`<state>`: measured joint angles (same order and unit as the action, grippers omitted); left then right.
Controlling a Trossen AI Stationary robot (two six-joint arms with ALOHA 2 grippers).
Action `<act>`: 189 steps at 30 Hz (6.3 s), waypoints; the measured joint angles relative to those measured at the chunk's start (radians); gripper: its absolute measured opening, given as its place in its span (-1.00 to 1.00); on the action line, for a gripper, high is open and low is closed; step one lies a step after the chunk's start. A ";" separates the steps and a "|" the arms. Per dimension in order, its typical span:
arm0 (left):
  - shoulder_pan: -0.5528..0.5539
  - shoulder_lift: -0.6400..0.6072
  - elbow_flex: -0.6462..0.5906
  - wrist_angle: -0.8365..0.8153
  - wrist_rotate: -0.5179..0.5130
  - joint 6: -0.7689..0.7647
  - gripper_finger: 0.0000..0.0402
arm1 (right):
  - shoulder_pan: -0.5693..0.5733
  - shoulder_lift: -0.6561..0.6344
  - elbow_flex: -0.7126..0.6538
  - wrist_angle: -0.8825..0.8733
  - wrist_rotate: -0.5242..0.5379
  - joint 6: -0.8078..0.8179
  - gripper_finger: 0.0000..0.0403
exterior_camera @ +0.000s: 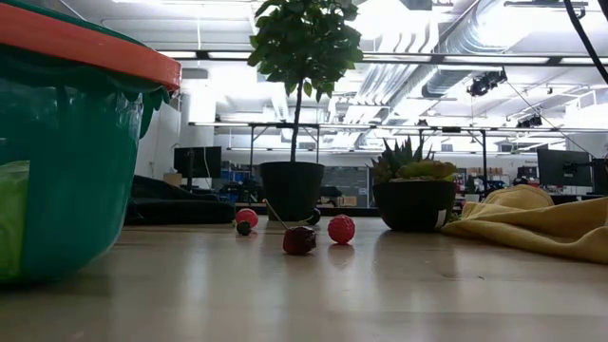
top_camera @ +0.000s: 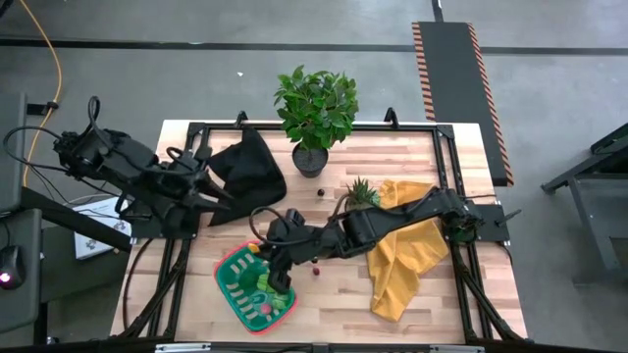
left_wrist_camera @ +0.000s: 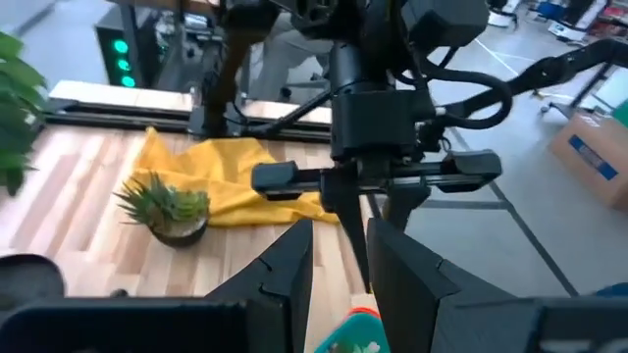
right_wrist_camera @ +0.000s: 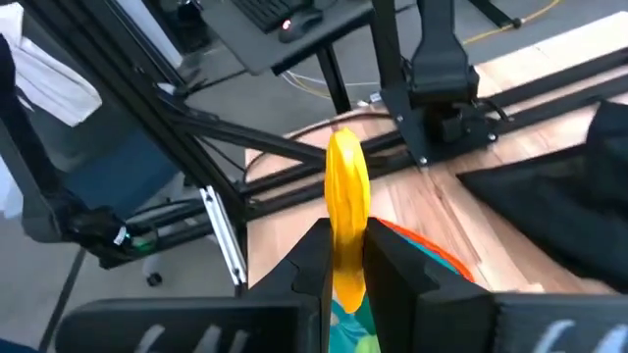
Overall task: Pick and placing Produce into tupperware
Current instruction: Put the yellow corn into the blue basket
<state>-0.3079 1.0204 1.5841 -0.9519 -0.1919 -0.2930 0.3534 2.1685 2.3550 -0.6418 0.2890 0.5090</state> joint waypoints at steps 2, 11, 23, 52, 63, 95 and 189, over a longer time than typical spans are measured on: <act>0.000 0.006 0.000 0.012 -0.036 0.001 -0.56 | 0.000 -0.003 0.000 0.022 0.000 -0.003 -0.83; 0.000 0.012 0.000 0.141 -0.068 0.004 -0.56 | -0.003 -0.019 0.000 0.115 0.003 -0.046 -0.83; 0.000 0.012 0.000 0.204 -0.074 0.016 -0.56 | -0.019 -0.057 0.000 0.229 0.051 -0.137 -0.83; 0.000 0.044 0.000 0.323 0.005 -0.060 0.03 | -0.039 -0.119 0.000 0.278 0.062 -0.262 -0.83; 0.000 0.094 -0.001 0.318 0.014 -0.080 0.11 | -0.046 -0.129 0.000 0.287 0.069 -0.290 -0.83; 0.000 0.110 0.000 0.372 0.011 0.001 -0.66 | -0.046 -0.129 0.000 0.282 0.066 -0.306 -0.83; 0.000 0.024 0.001 0.146 0.023 -0.009 -0.92 | -0.034 -0.222 0.000 0.070 0.081 -0.281 -0.29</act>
<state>-0.3077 1.0445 1.5848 -0.8063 -0.1688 -0.3018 0.3199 1.9466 2.3554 -0.5714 0.3698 0.2276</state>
